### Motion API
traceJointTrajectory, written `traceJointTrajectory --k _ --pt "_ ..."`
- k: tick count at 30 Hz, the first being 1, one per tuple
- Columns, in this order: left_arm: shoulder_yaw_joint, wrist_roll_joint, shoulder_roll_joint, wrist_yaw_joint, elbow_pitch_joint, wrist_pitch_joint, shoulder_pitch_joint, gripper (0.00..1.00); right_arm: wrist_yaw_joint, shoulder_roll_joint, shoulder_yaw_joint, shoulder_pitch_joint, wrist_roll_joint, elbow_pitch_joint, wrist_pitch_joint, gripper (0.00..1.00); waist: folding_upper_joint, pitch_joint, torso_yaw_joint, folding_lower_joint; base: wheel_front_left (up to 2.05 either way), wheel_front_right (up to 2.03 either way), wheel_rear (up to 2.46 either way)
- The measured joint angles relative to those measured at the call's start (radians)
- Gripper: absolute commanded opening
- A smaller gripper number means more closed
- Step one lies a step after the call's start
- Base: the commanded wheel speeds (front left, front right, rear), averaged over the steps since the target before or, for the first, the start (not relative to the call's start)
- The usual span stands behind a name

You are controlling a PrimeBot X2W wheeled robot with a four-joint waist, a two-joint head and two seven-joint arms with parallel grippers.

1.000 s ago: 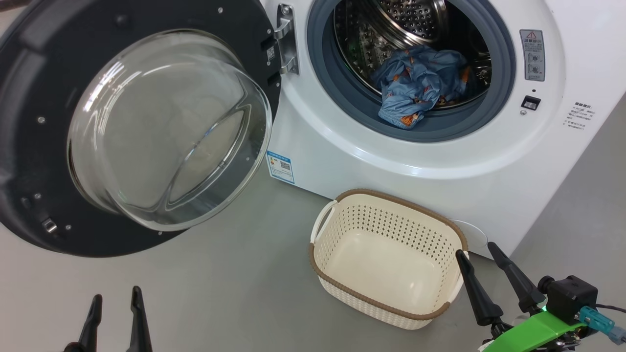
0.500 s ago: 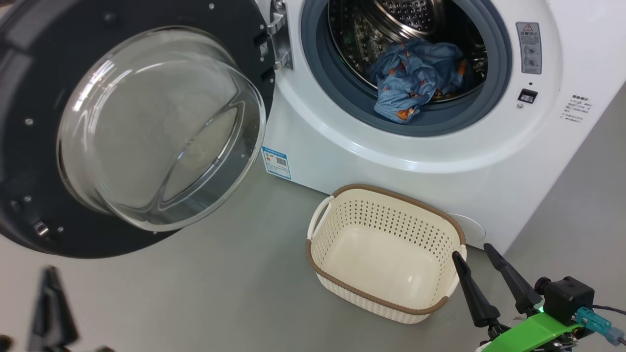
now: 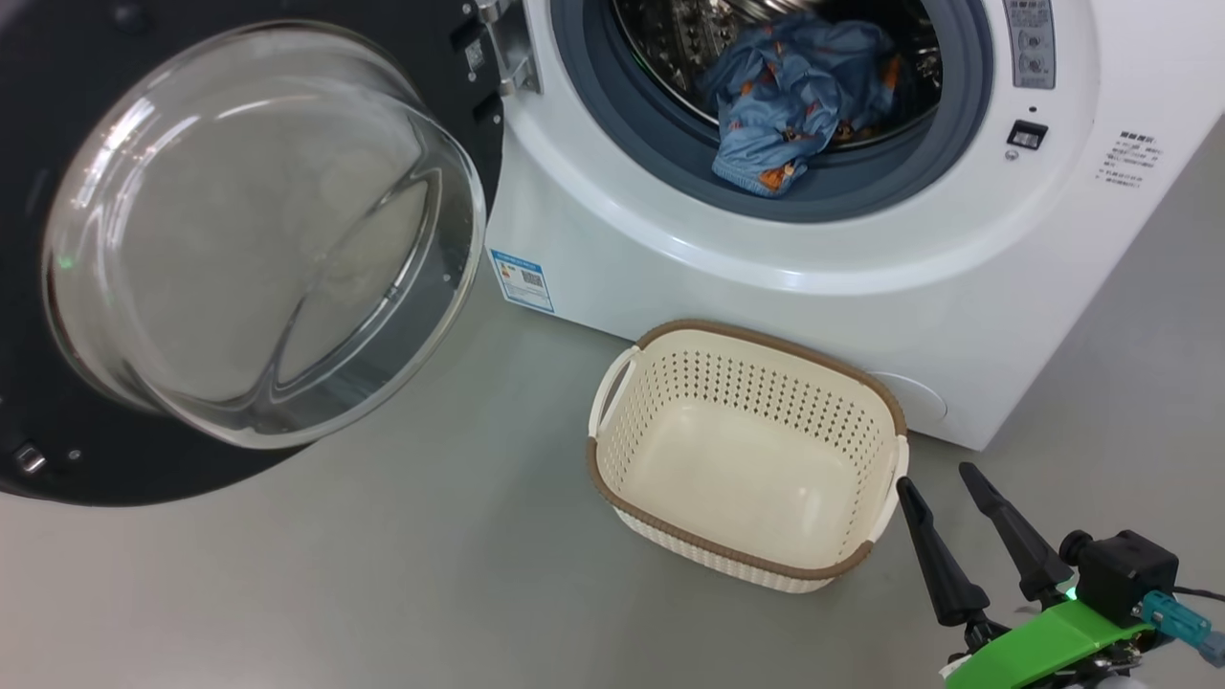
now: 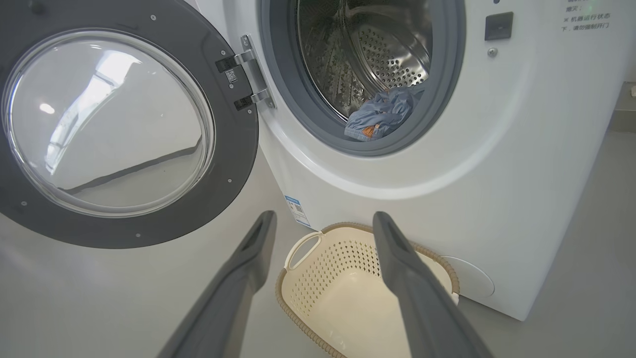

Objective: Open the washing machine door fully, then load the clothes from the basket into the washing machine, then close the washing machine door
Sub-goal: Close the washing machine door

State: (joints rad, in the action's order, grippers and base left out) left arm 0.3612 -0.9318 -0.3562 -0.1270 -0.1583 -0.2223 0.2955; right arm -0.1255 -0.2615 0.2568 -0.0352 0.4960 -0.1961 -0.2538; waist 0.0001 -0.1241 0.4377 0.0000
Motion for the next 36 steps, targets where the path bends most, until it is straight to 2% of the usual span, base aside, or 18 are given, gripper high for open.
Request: traceJointTrajectory --k 1,2,6,8,9,13,22,36 --pt "0.004 -0.119 -0.052 0.000 -0.061 0.062 0.047 0.00 0.000 -0.003 0.000 -0.008 0.000 0.001 0.000 1.00 0.0000 -0.011 -0.004 0.0000 0.00 0.00 0.00" --pt "0.004 -0.119 -0.052 0.000 -0.061 0.062 0.047 0.00 0.000 -0.003 0.000 -0.008 0.000 0.001 0.000 1.00 0.0000 -0.011 -0.004 0.0000 0.00 0.00 0.00" --pt "0.018 -0.324 -0.128 0.000 -0.187 0.186 0.145 0.00 0.000 -0.011 0.001 -0.024 0.000 0.002 0.000 1.00 0.0000 -0.031 -0.009 0.0000 0.00 0.00 0.00" --pt "0.017 -0.382 -0.164 0.000 -0.258 0.250 0.186 0.00 0.000 -0.015 0.003 -0.024 0.000 0.002 0.000 1.00 0.0000 -0.039 -0.010 0.0000 0.00 0.00 0.00" --pt "0.016 -0.433 -0.195 0.000 -0.334 0.323 0.226 0.00 0.000 -0.023 0.009 -0.028 0.000 0.001 0.000 1.00 0.0000 -0.047 -0.009 0.0000 0.00 0.00 0.00" --pt "0.007 -0.518 -0.229 0.000 -0.483 0.461 0.317 0.00 0.000 -0.036 0.017 -0.042 0.000 0.002 0.000 1.00 0.0000 -0.062 -0.004 0.0000 0.00 0.00 0.00" --pt "-0.073 -0.522 -0.286 0.015 -0.659 0.625 0.438 0.00 0.000 -0.063 0.002 -0.042 0.000 0.008 0.000 1.00 0.0000 -0.089 0.005 0.0000 0.00 0.00 0.00" --pt "-0.128 -0.529 -0.282 0.014 -0.691 0.769 0.463 0.00 0.000 -0.083 -0.002 -0.042 -0.003 0.015 0.000 1.00 0.0000 -0.112 0.001 0.0000 0.00 0.00 0.00"
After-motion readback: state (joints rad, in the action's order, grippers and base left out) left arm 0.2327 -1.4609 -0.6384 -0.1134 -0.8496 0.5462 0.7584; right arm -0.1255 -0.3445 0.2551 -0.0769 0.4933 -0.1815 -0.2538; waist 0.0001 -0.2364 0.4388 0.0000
